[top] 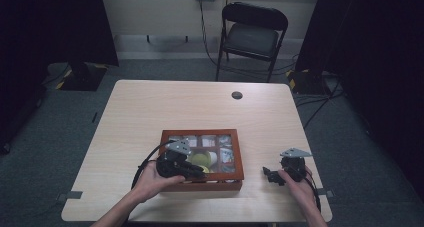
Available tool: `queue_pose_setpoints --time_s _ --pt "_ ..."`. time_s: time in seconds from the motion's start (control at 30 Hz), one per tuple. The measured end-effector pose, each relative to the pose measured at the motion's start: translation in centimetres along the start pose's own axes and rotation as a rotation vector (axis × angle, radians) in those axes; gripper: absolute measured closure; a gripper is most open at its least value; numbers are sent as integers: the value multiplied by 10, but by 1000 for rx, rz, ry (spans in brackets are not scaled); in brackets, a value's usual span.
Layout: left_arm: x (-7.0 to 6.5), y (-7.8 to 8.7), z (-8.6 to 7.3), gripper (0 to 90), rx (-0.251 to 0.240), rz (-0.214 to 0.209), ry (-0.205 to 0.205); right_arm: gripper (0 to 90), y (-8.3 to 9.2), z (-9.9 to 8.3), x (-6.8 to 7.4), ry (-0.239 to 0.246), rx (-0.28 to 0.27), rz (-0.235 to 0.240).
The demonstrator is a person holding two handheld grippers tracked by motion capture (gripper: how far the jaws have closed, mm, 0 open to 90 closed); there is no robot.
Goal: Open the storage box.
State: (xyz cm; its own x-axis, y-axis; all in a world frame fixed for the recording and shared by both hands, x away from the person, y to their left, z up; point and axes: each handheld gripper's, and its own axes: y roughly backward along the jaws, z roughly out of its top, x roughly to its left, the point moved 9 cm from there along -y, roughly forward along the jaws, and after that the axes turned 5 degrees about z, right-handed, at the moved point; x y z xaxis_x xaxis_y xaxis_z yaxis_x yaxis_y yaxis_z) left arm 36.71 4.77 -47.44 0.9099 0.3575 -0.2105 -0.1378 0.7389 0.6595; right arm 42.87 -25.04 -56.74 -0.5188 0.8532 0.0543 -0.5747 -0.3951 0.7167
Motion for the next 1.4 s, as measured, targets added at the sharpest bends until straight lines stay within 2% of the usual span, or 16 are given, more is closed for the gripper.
queue_pose_setpoints --time_s 0.37,0.5,0.7,0.73,0.9,0.93,1.0,1.03,1.4 --pt "2 7 10 816 9 -21 22 7 0 0 0 -1 0 0" --pt "3 10 13 815 33 -22 39 7 0 0 0 -1 0 0" --pt "4 15 21 814 10 -31 59 7 0 0 0 -1 0 0" --pt "5 16 21 814 19 -43 57 7 0 0 0 -1 0 0" --pt "7 18 23 815 31 -28 62 7 0 0 0 -1 0 0" --pt "6 18 25 815 15 -45 69 7 0 0 0 -1 0 0" --pt "7 19 26 814 11 -44 75 7 0 0 0 -1 0 0" --pt "7 20 26 814 24 -49 71 7 0 0 0 -1 0 0" --pt "10 25 34 814 13 -57 91 7 0 0 0 -1 0 0"
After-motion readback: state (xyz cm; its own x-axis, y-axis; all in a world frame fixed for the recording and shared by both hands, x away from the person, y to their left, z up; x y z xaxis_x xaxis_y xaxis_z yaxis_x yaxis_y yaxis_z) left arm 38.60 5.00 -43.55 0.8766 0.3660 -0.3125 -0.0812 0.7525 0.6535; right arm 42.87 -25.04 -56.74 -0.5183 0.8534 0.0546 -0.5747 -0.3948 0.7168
